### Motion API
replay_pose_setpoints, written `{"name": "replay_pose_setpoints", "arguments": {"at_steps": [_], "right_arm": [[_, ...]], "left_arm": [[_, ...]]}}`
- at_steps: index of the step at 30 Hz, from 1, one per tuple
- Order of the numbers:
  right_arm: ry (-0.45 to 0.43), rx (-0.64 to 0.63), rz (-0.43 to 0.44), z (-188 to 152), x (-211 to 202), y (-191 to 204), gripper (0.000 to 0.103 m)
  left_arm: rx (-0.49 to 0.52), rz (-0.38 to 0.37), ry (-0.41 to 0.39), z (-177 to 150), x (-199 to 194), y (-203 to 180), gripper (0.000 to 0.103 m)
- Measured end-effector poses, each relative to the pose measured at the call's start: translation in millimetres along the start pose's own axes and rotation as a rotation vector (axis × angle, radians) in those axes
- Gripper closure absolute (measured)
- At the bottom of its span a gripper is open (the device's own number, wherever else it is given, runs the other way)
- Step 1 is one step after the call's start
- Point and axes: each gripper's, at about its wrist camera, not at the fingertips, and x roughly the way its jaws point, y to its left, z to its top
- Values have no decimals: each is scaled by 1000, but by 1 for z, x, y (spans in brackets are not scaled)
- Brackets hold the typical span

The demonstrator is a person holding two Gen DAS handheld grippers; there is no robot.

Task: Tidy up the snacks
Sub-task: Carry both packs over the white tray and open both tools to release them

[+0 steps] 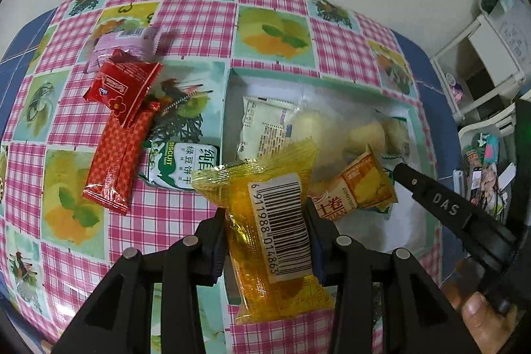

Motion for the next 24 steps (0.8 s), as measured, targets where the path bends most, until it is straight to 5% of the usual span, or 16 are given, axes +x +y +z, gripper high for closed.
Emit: {"name": "replay_pose_setpoints", "arguments": {"at_steps": [13, 18, 24], "right_arm": [[2, -28, 26, -2, -2, 9, 65], [-4, -25, 46, -1, -4, 9, 65], [-18, -31, 61, -1, -12, 13, 65]], "left_arm": [[76, 2, 14, -3, 22, -27, 61], [83, -15, 9, -1, 20, -33, 46], [34, 18, -19, 7, 4, -15, 46]]}}
